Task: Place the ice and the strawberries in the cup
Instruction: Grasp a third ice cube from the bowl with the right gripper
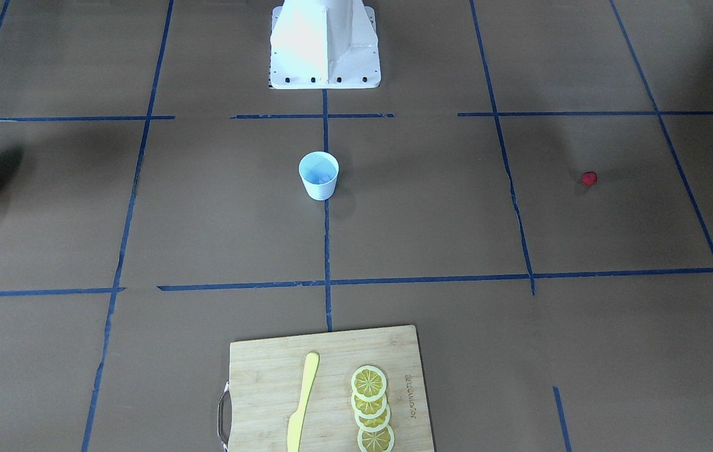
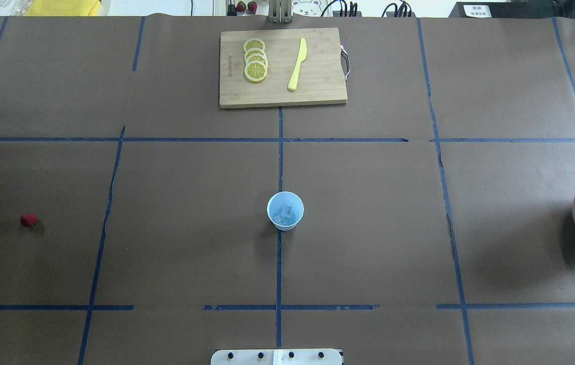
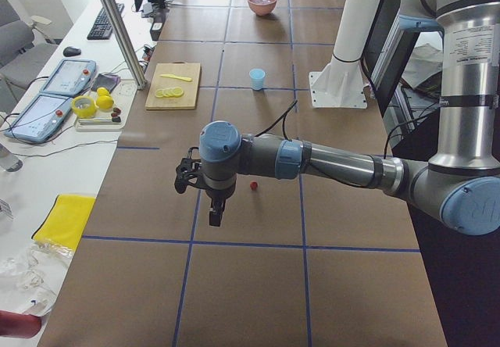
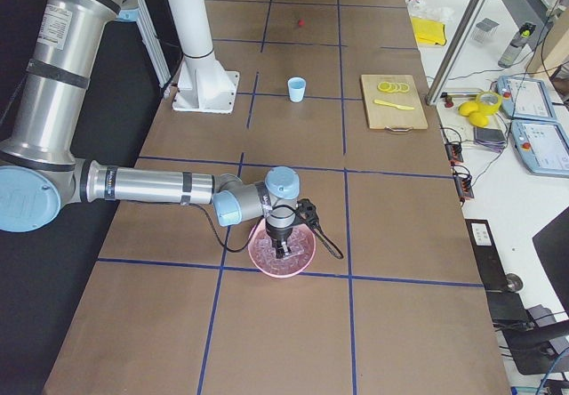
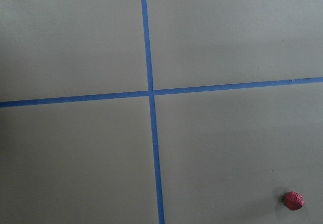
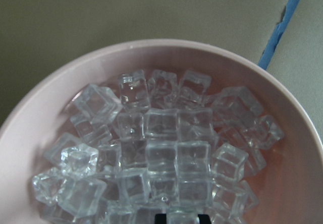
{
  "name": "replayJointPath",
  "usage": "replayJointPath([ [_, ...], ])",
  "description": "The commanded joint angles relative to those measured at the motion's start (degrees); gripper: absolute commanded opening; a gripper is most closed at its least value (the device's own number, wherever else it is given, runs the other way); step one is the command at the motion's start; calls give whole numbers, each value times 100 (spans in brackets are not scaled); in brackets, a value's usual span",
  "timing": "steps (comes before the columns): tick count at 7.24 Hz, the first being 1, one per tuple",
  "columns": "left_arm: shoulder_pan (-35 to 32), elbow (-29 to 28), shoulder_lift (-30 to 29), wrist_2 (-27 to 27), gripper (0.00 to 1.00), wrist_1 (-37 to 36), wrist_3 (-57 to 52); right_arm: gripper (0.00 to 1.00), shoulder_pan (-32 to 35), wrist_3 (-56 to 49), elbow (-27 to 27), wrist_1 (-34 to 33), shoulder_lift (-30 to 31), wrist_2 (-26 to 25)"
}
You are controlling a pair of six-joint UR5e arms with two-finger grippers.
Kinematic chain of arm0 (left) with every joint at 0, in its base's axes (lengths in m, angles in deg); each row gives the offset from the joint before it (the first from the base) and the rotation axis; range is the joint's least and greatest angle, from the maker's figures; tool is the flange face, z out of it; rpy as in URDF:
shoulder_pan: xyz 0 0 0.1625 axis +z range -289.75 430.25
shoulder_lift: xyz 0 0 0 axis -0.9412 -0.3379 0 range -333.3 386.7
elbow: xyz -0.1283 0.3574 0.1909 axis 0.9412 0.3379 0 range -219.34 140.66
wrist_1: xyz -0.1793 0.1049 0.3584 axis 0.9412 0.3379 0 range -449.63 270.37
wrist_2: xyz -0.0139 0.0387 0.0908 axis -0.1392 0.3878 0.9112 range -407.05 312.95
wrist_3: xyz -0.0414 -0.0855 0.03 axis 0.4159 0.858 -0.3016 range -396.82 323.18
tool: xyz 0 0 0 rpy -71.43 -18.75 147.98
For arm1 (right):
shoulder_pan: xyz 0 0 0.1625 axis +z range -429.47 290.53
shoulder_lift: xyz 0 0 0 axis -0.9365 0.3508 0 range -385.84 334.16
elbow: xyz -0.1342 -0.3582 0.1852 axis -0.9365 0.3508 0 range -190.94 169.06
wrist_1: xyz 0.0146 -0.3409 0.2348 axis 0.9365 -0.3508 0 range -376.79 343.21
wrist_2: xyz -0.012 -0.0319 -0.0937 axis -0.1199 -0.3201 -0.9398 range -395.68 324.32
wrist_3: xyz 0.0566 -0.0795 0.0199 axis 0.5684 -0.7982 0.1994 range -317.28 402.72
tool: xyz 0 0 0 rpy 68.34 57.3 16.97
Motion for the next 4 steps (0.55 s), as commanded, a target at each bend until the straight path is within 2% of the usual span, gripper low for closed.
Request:
replayJointPath([
  [1, 0, 0, 1, 0, 100, -3, 0, 0, 139, -25, -312, -93, 23, 85],
  [3, 0, 0, 1, 0, 100, -3, 0, 0, 508, -34, -1460, -1493, -186, 384],
  [4, 0, 0, 10, 0, 100, -3, 0, 0, 518, 44, -1649, -1918, -579, 385],
])
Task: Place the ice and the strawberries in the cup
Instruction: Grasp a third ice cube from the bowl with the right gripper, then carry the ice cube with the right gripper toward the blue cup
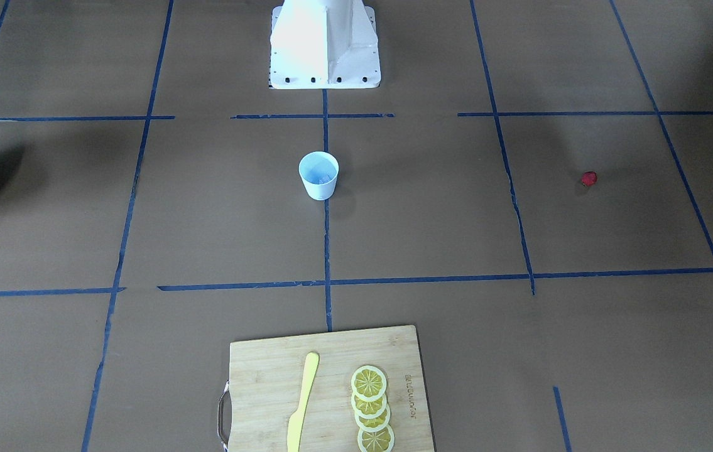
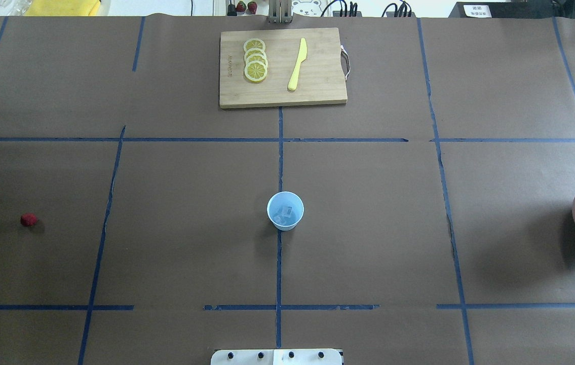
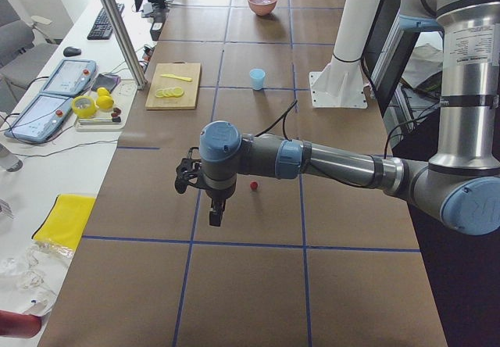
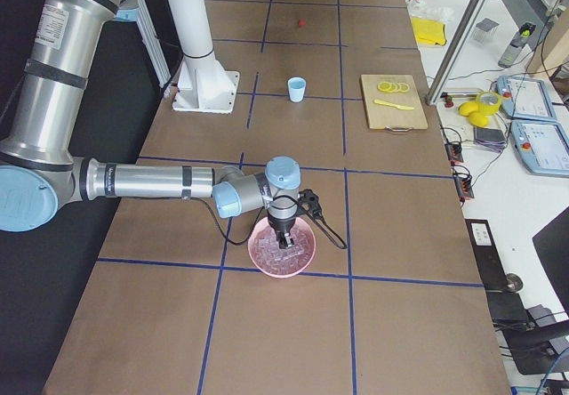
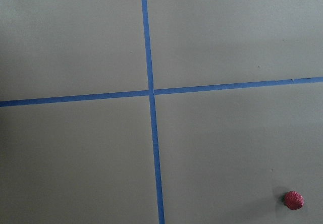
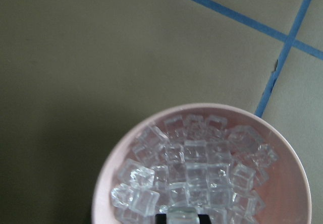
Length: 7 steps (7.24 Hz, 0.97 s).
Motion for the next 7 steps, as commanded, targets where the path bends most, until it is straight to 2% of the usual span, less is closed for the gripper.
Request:
replayJointPath([
  [1, 0, 0, 76, -9, 100, 9, 0, 0, -44, 175, -396, -937, -932, 216],
  [2, 0, 0, 76, -9, 100, 9, 0, 0, -480, 950, -370, -1209, -1660, 339],
  [4, 0, -79, 85, -9, 100, 9, 0, 0, -1648, 2681, -213, -1449, -2875, 183],
  [7, 9, -114, 68, -9, 100, 9, 0, 0, -3239, 4844, 523, -1827, -4738, -966],
])
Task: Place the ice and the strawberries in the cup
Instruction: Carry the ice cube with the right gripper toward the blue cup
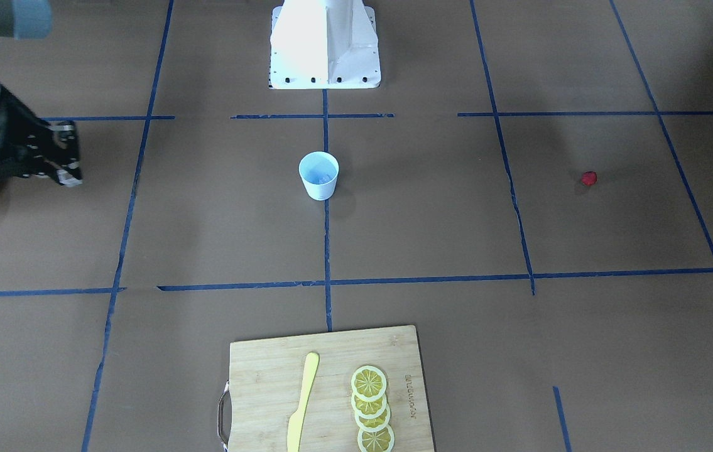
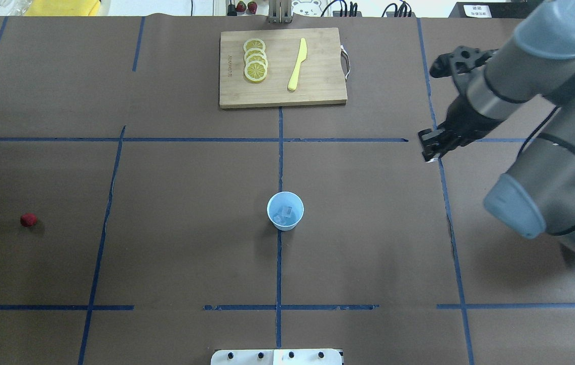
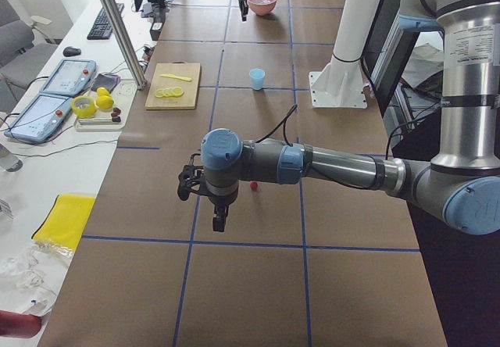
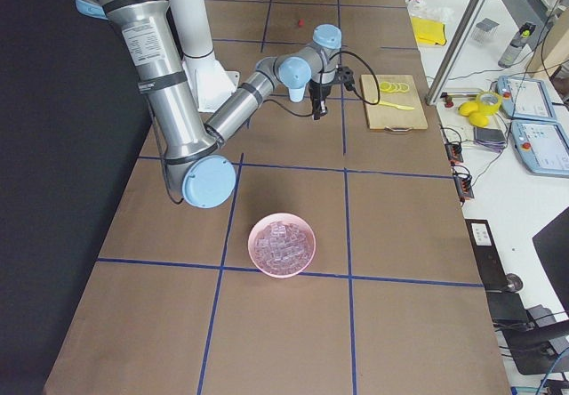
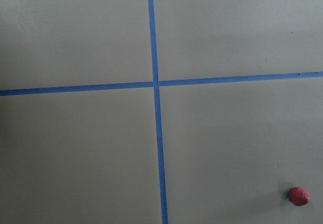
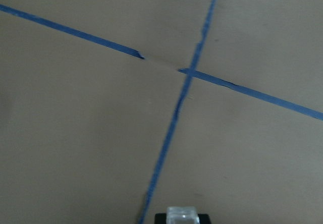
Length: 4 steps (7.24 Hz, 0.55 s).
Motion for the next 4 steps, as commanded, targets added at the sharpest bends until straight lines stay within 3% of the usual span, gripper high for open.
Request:
replayJointPath([
  [1, 5, -21, -8, 0, 100, 0, 0, 0, -1033, 1357, 523, -132, -1070, -749],
  [2, 5, -30, -8, 9, 100, 0, 0, 0, -1333, 1666, 594, -132, -1291, -978],
  [4, 5, -39, -8, 9, 100, 0, 0, 0, -1634, 1942, 1355, -132, -2167, -1217],
])
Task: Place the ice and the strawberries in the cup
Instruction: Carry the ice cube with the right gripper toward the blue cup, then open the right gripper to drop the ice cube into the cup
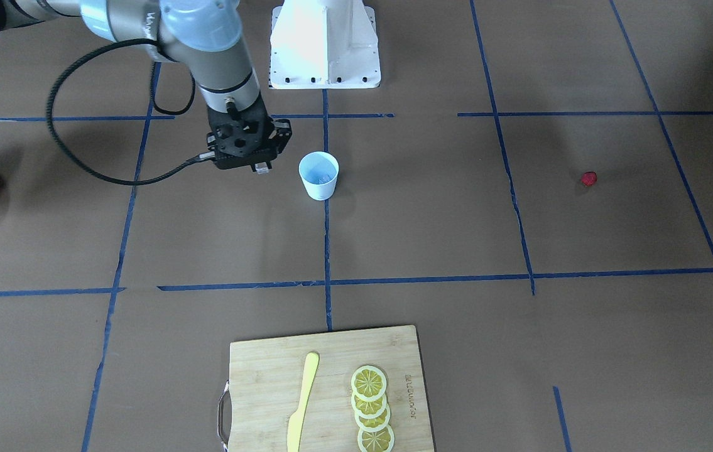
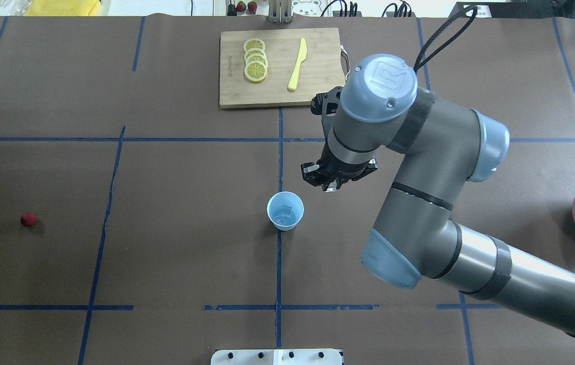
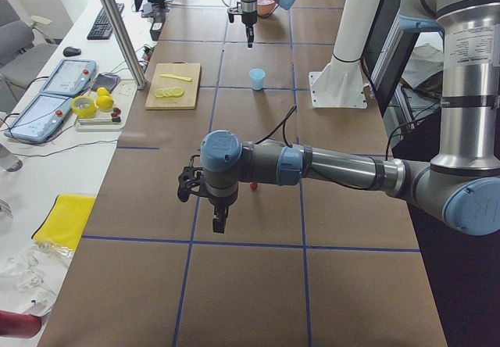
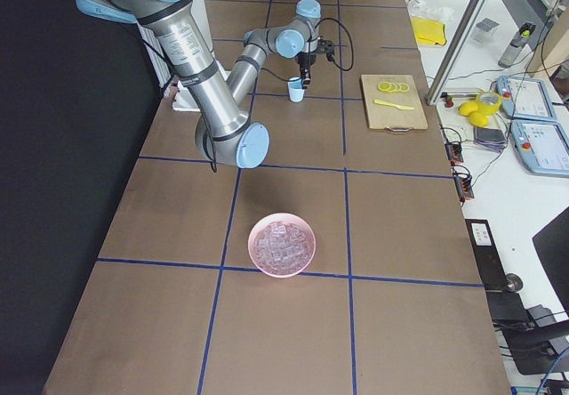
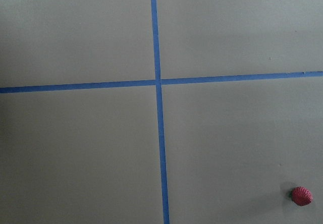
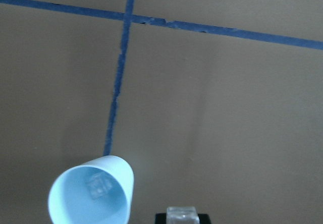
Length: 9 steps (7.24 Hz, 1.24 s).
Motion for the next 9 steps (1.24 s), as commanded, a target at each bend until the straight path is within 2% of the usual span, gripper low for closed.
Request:
replayJointPath([
  [1, 0, -17, 0, 5, 100, 0, 0, 0, -306, 168, 717, 15, -721, -268],
  [2, 0, -17, 0, 5, 100, 0, 0, 1, -420, 263, 746, 24, -723, -409],
  [6, 0, -8, -44, 5, 100, -9, 0, 3, -570, 282, 720, 16, -670, -436],
  [7, 0, -17, -44, 5, 100, 0, -9, 21, -571, 273, 746, 24, -679, -428],
  [8, 0, -8, -44, 5, 100, 0, -9, 86, -571, 264, 738, 33, -661, -436],
  [9, 0, -8, -44, 5, 100, 0, 0, 99, -571, 256, 703, 33, -652, -436],
])
